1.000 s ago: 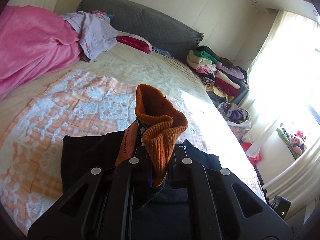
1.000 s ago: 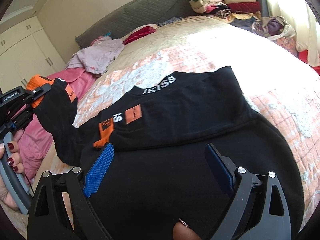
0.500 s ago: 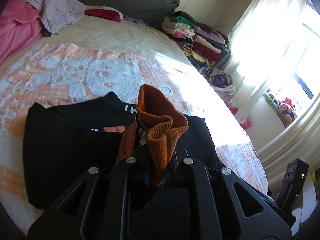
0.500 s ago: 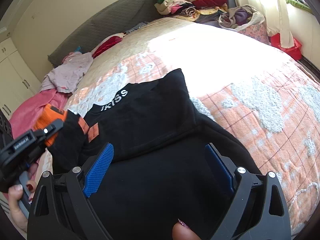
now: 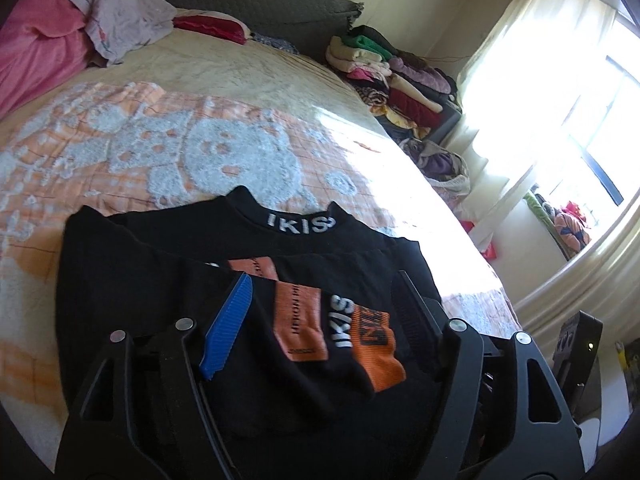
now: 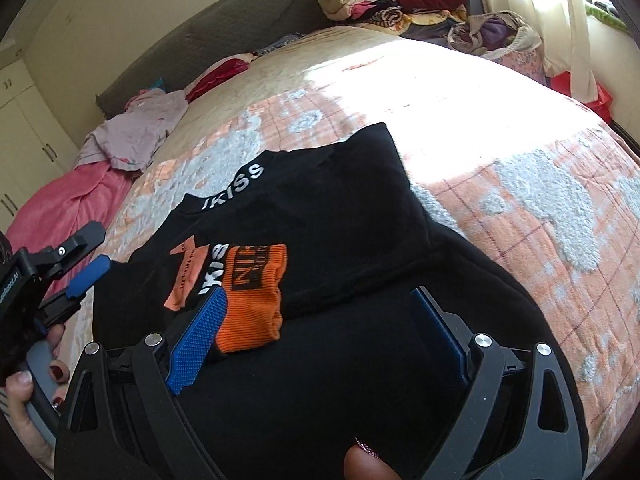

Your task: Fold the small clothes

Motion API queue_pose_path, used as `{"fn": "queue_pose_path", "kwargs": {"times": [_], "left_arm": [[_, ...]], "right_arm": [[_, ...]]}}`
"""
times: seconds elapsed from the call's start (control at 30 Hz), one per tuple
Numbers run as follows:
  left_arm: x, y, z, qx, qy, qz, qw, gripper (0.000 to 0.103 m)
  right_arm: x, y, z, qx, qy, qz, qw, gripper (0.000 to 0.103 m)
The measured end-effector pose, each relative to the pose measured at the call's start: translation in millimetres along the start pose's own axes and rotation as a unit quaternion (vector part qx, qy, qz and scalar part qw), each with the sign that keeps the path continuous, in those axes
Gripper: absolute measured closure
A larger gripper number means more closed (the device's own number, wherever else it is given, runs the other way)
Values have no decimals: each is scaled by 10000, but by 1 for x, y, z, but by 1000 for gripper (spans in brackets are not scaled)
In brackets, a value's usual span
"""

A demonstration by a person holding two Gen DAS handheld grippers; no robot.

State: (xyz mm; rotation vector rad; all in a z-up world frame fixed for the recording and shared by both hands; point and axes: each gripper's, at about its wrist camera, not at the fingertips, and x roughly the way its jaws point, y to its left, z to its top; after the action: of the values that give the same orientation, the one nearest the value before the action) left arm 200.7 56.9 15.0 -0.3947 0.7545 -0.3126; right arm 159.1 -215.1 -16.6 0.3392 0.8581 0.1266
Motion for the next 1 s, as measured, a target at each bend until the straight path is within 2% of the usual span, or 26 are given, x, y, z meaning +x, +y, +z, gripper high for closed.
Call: {"fn": "queue_pose_path", "kwargs": {"times": [0.17,0.27,0.33,0.37,0.43,0.47,0.5,0.53,0.57,0.6,0.77,0.9,1.0], "left_arm": [[-16,33,8,-130,-245,812,9963,33],[-26,57,13,-413,-394,1050,9928,32],[-34,69,15,-568,-516,1195,9899,32],[-37,74,15,-626,-558,1234,9888,32],[-43,84,16,-774,-640,1326,9861,32],[-46,89,17,-843,-666,1362,9848,32],[-48,95,17,-934,-689,1409,9832,30],[-50,100,17,-1025,-709,1434,9818,30],[-52,106,17,-1132,-724,1435,9805,30],[-54,110,17,-1212,-721,1432,9796,30],[-62,119,16,-1389,-742,1440,9770,30],[-66,123,17,-1439,-770,1435,9761,30],[-66,127,15,-1553,-735,1342,9760,30]], "right_arm": [[29,34,7,-655,174,55,9977,14],[52,43,12,-826,364,-15,9959,24],[67,44,12,-781,505,-58,9956,27],[72,45,11,-747,561,-77,9956,34],[75,48,9,-813,471,-59,9956,40],[75,51,8,-873,462,30,9951,54],[75,55,8,-918,454,104,9947,61],[75,59,7,-999,411,87,9941,63],[72,62,8,-1066,310,60,9938,75],[68,64,8,-1096,152,52,9939,92],[38,74,25,-1322,-353,405,9898,93],[12,83,45,-1595,-714,478,9835,94],[-2,79,58,-1660,-901,368,9813,94]]}}
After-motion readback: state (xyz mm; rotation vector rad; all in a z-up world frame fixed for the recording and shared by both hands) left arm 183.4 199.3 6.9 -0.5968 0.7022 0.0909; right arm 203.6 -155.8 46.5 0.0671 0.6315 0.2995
